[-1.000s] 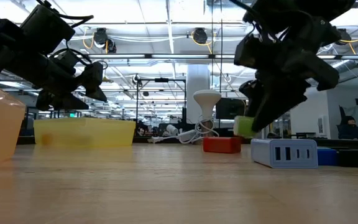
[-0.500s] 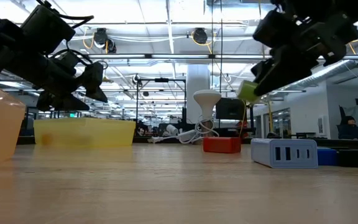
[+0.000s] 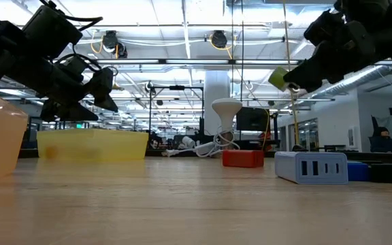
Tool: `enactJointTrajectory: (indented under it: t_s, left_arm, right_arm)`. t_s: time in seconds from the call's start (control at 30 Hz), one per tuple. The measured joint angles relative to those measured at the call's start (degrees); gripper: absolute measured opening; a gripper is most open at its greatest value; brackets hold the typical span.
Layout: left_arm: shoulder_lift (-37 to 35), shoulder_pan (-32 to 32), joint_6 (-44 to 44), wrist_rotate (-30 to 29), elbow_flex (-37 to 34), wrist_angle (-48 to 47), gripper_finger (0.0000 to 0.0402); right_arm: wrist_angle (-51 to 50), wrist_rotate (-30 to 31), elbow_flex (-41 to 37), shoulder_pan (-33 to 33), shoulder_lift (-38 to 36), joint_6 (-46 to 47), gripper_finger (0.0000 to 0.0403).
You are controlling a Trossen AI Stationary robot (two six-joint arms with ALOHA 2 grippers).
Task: Pick & Place Office items
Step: Put the green charger adapter into the yellow bin
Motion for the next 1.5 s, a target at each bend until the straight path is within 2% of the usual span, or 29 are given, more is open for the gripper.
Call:
enactJointTrajectory:
  t_s: [0.23, 0.5, 0.6, 0.77, 0.97, 1.17, 1.37, 1.5]
  left_arm:
    - [0.0, 0.0, -0.1, 0.0, 0.0, 0.0, 0.0294]
    - [0.0, 0.0, -3.0, 2.6, 0.0, 2.5, 0.0294]
    - [0.0, 0.0, 0.1, 6.4, 0.0, 7.0, 0.0294]
    - [0.0, 0.0, 8.6, 16.4, 0.1, 18.0, 0.0294]
    - [0.6, 0.0, 13.6, 26.6, 3.5, 20.3, 0.0294]
    - [6.5, 0.0, 16.7, 30.5, 9.3, 20.3, 0.0294]
    - [16.6, 0.0, 22.3, 34.0, 17.9, 20.2, 0.0294]
    - [24.1, 0.1, 25.0, 34.4, 24.6, 20.2, 0.0294]
  right_arm:
    - [4.2, -0.5, -1.9, -0.7, -3.5, 0.0, 0.0137]
    - [16.7, -11.6, -4.9, -0.7, -3.7, 2.4, 0.0137]
    - [17.3, -12.3, -4.9, -0.6, -3.7, 2.8, 0.0137]
    - [17.3, -12.1, -4.9, -0.7, -3.7, 2.6, 0.0137]
    - [17.3, -12.0, -4.9, -1.2, -3.6, 2.6, 0.0137]
    - [16.7, -12.0, -4.9, -2.1, -3.6, 2.6, 0.0137]
    - [16.4, -12.0, -4.9, -2.1, -3.6, 2.6, 0.0137]
    - [16.5, -12.0, -4.9, -2.1, -3.6, 2.1, 0.0137]
